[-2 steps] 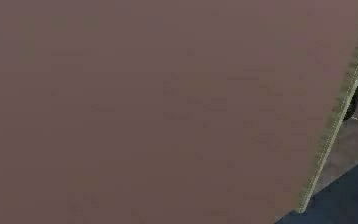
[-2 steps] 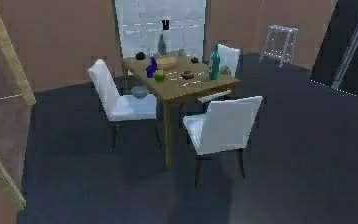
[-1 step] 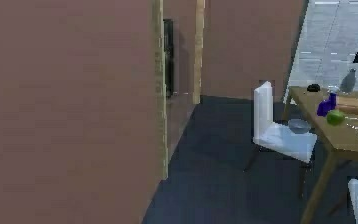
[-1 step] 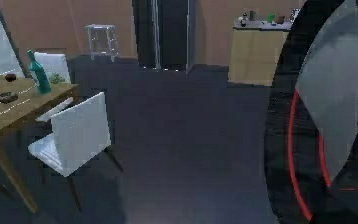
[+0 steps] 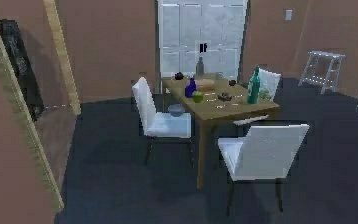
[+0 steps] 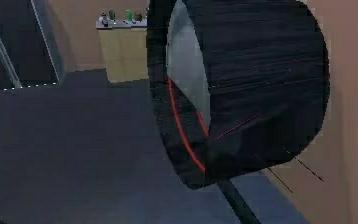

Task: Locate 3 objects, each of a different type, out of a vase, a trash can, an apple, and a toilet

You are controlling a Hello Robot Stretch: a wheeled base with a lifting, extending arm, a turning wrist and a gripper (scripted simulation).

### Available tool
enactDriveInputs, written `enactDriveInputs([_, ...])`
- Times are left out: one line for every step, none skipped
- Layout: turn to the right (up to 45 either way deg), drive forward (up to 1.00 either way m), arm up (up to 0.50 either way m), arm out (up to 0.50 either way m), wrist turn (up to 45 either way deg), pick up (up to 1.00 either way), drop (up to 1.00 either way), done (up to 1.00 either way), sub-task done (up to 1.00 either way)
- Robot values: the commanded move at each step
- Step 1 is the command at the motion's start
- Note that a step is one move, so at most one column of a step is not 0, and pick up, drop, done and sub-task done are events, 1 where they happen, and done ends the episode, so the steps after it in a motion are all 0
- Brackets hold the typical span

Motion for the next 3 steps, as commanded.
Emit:
enactDriveInputs([0.0, 0.80, 0.00, 0.00, 0.0, 0.00, 0.00, 0.00, 0.00])
enactDriveInputs([9.0, 0.00, 0.00, 0.00, 0.0, 0.00, 0.00, 0.00, 0.00])
enactDriveInputs([0.0, 0.00, 0.00, 0.00, 0.0, 0.00, 0.00, 0.00, 1.00])
